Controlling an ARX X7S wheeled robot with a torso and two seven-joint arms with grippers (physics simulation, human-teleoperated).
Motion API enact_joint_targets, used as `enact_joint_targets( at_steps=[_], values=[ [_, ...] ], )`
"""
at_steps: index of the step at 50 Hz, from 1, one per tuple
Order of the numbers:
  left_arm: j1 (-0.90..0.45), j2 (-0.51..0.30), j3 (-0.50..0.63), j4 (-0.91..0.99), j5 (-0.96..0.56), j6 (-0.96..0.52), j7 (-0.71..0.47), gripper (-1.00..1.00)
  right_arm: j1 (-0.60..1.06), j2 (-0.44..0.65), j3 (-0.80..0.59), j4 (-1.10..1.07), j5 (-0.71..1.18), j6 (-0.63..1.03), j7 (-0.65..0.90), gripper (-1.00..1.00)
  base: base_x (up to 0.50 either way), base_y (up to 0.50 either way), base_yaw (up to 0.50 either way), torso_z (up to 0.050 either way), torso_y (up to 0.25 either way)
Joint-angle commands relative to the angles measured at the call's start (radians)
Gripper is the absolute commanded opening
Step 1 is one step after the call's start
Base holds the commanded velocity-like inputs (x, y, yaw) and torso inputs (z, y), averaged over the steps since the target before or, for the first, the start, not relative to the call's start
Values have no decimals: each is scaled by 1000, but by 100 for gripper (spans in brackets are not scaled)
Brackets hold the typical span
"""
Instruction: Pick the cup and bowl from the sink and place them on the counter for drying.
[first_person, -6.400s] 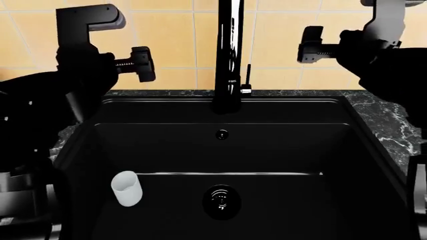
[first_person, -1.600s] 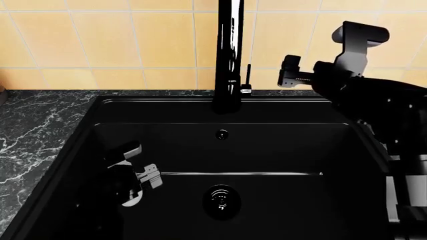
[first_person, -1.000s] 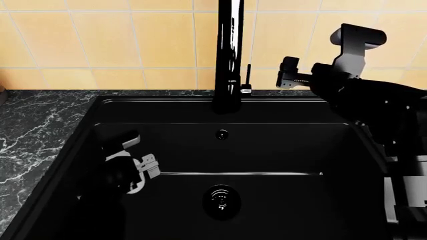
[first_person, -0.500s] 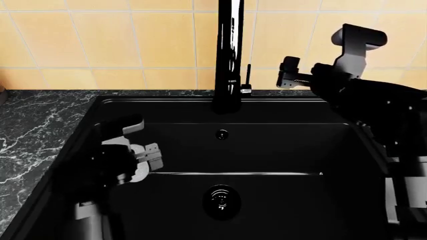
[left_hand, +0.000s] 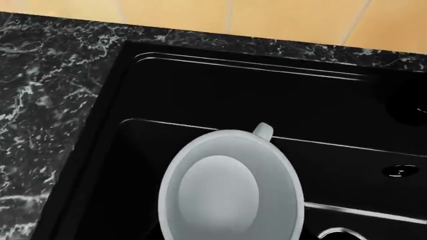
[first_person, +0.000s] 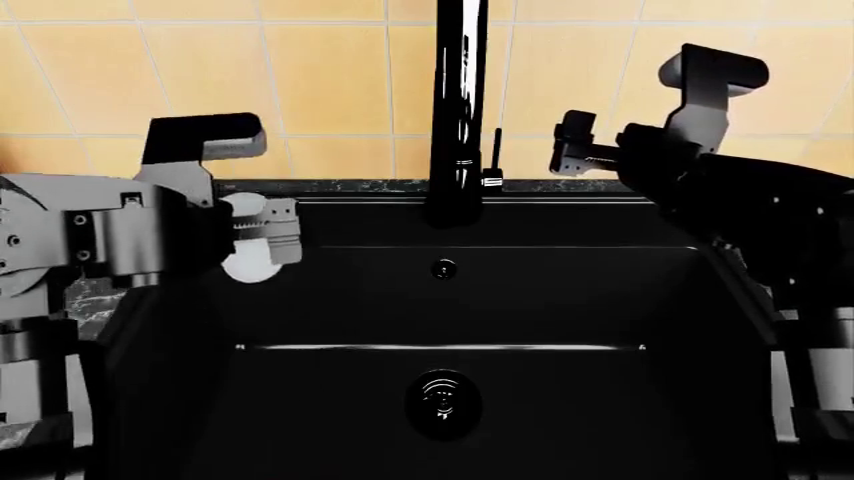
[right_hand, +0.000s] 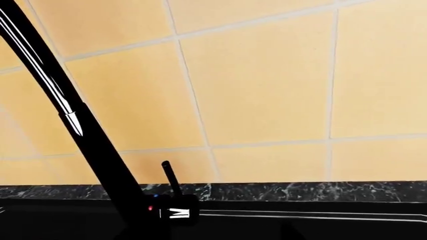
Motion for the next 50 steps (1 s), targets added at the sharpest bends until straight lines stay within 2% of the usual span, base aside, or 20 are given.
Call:
enact_joint_targets(
  at_steps=[1,11,18,20,28,32,34,39,50],
  values=[
    [-124,-96,81,-21,-201,31,-106,-100,1,-7,1,4,-4,-3,-16,100,0,0,0,0,0],
    [-135,-130,83,-45,-161,100,-102,-100,-1,-9,-3,6,-2,-1,-18,100,0,0,0,0,0],
    [-122,-185,84,-29,-144,111,-121,-100,1,-10,-7,13,-2,-4,-25,100,0,0,0,0,0],
    [-84,-206,54,-30,-161,133,-146,-100,-2,-9,-5,12,-1,-6,-24,100,0,0,0,0,0],
    [-79,-308,54,-14,-142,116,-168,-100,-9,-8,-6,11,2,-6,-25,100,0,0,0,0,1],
    [-79,-330,94,-51,-109,95,-164,-100,-16,-13,-7,15,3,-13,-31,100,0,0,0,0,0],
    [-59,-368,64,-52,-136,96,-183,-100,-20,-11,-6,14,6,-9,-30,100,0,0,0,0,0],
    [-42,-382,23,-61,-151,145,-251,-100,-21,-14,-9,18,6,-10,-33,100,0,0,0,0,0],
    [50,-464,-22,-48,-179,164,-265,-100,-22,-18,-12,23,8,-11,-35,100,0,0,0,0,0]
  ],
)
